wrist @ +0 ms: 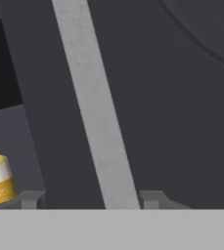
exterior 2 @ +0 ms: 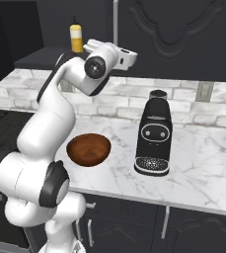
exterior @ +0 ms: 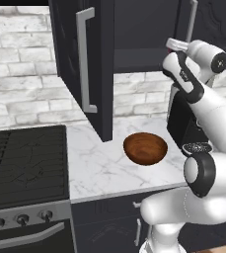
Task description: Open the cabinet. Pick the apple and banana from the cabinet and place them into the bowl. Then close the cabinet.
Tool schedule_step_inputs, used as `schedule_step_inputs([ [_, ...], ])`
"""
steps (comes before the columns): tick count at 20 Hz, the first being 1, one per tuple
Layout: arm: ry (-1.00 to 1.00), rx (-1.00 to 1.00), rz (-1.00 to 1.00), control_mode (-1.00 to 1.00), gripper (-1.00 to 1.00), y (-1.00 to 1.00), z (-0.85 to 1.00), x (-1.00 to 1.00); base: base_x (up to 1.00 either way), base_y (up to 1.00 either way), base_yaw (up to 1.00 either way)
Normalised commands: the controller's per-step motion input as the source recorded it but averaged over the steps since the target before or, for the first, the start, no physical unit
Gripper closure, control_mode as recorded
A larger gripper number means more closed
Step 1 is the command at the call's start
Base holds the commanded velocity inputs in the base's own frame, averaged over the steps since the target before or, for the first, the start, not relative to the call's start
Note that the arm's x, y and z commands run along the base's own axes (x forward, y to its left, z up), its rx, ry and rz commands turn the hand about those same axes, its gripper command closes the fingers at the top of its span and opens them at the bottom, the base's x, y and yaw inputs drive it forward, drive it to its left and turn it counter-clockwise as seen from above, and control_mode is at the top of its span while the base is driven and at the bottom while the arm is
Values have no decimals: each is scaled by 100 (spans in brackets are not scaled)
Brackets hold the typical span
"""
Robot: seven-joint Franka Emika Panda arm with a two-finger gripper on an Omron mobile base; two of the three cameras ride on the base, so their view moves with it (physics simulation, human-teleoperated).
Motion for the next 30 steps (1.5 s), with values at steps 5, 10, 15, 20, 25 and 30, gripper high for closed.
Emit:
schedule_step_inputs([
  [5, -3, 2, 3, -100, 100, -85, 22, -82, 0, 0, 0],
  [10, -6, 3, 2, -100, 100, -99, 30, -99, 0, 0, 0],
  [15, -4, 4, 0, -100, 100, -100, 24, -100, 0, 0, 0],
  [20, 0, 5, 0, -100, 100, -100, 12, -96, 0, 0, 0],
  [25, 0, 3, 0, -100, 100, -100, 0, -72, 0, 0, 0],
  [30, -3, 1, 2, -100, 100, -100, 0, -42, 0, 0, 0],
])
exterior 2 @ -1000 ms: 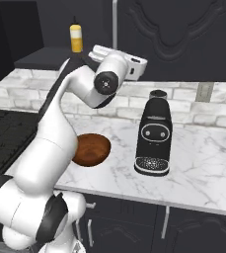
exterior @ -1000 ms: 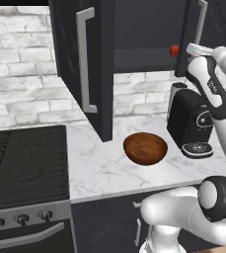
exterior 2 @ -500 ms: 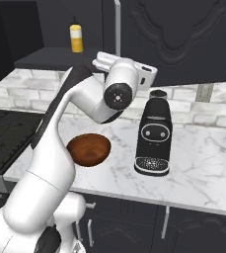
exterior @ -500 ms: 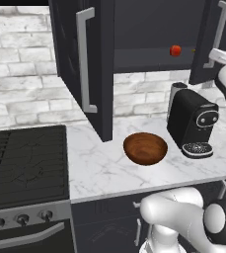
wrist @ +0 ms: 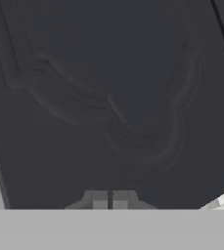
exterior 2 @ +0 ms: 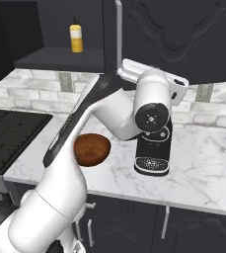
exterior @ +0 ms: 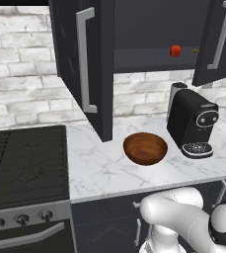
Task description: Open the cabinet. Pick the apple and banana from the cabinet and place them into the bowl. Then close the cabinet.
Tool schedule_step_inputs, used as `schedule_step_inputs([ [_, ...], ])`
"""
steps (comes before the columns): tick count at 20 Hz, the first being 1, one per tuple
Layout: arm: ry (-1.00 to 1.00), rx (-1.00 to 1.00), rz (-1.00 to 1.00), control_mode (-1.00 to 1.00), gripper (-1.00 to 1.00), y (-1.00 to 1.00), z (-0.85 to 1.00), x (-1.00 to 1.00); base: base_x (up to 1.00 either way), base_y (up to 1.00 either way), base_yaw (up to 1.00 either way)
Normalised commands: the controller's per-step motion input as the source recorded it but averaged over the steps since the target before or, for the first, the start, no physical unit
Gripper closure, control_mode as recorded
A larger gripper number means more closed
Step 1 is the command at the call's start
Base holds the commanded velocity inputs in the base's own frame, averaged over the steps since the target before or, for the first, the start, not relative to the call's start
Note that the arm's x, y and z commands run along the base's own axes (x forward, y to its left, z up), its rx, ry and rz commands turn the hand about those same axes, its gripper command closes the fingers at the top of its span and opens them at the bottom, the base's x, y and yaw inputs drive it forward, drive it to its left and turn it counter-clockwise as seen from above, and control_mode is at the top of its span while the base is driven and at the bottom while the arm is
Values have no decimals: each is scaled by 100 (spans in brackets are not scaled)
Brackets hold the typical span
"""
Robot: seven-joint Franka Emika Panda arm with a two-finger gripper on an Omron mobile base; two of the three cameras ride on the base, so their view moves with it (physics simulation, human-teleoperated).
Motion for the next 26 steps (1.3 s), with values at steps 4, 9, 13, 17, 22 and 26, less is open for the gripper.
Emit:
schedule_step_inputs([
  [4, -6, 0, 9, -100, 100, -82, 0, -1, 0, 0, 0],
  [9, 0, -1, 2, -100, -100, 2, -11, -32, 0, 0, 0],
  [13, -3, -20, 4, -100, -100, 100, -39, -100, 0, 0, 0],
  [17, -13, -21, 1, -100, -100, 100, -26, -100, 0, 0, 0],
  [22, -18, -18, -1, -100, -100, 100, -1, -52, 0, 0, 0],
  [26, -23, -14, -13, -100, -100, 100, 27, -6, 0, 0, 0],
])
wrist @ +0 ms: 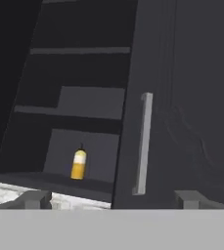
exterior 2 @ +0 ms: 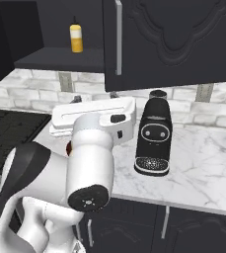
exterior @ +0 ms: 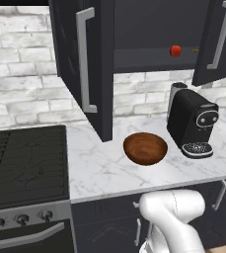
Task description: Open the cabinet. Pick the apple and banana from the cabinet and place them into the bowl. Then close the cabinet.
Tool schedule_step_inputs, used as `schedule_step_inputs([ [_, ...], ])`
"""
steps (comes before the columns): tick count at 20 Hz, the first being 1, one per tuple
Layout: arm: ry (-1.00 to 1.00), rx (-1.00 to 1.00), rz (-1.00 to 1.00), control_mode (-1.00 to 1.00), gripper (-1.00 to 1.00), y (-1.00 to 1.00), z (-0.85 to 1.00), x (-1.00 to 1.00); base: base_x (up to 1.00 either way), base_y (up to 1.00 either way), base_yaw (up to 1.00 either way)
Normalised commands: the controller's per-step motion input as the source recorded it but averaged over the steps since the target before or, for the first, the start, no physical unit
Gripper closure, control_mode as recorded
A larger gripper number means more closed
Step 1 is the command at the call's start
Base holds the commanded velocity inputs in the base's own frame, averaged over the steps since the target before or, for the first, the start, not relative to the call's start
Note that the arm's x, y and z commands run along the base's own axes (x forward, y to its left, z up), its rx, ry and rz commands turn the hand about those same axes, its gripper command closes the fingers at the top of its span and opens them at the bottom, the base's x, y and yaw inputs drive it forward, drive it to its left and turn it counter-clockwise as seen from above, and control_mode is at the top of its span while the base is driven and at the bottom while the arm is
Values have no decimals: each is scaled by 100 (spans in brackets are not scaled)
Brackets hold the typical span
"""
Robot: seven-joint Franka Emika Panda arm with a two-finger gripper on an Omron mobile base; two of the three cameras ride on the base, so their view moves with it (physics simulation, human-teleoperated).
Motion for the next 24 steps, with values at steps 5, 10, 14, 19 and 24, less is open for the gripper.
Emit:
schedule_step_inputs([
  [5, -27, -8, -21, -100, -100, 100, 36, 0, 0, 0, 0],
  [10, -29, 0, -31, -100, -100, 100, 37, 4, 0, 0, 0],
  [14, -29, -1, -43, -100, -100, 100, 27, 21, 0, 0, 0],
  [19, -12, 3, -50, -100, -100, 63, 1, 36, 0, 0, 0],
  [24, 11, 1, -36, -100, -100, 3, -1, 33, 0, 0, 0],
])
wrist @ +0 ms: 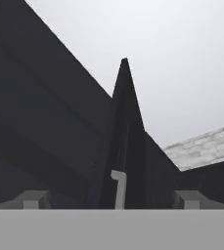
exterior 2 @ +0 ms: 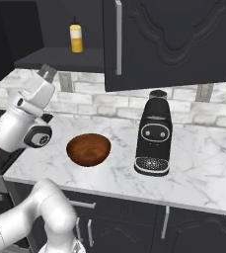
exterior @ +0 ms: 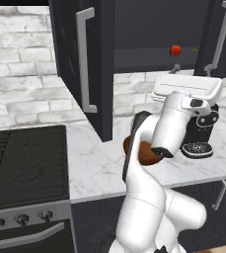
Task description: Open the cabinet. Pick the apple and banana from the cabinet and place them into the bowl. Then close the cabinet.
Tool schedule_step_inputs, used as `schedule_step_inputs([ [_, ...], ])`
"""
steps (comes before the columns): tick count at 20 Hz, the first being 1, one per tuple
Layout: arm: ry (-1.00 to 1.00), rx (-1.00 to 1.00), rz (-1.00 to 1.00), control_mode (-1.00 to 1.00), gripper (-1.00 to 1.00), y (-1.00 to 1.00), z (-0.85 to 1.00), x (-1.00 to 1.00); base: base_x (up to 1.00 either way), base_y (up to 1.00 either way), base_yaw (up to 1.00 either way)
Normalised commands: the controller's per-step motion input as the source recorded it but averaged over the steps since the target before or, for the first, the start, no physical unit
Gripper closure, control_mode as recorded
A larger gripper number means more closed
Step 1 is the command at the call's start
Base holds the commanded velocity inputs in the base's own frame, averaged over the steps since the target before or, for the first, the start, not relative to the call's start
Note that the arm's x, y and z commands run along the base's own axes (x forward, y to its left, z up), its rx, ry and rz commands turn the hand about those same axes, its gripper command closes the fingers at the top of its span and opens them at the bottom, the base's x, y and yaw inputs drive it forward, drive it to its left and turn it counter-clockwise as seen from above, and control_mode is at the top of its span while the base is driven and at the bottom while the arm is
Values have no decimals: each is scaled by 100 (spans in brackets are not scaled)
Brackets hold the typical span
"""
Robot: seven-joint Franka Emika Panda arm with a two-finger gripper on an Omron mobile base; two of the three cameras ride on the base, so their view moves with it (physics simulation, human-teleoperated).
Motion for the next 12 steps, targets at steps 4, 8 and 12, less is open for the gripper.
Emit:
schedule_step_inputs([
  [4, 21, 2, -30, -100, -100, 0, 2, 47, 0, 0, 0],
  [8, 23, 12, -23, -100, -100, 0, 29, 64, 0, 0, 0],
  [12, 24, 24, -11, -100, -100, 0, 40, 43, 0, 0, 0],
])
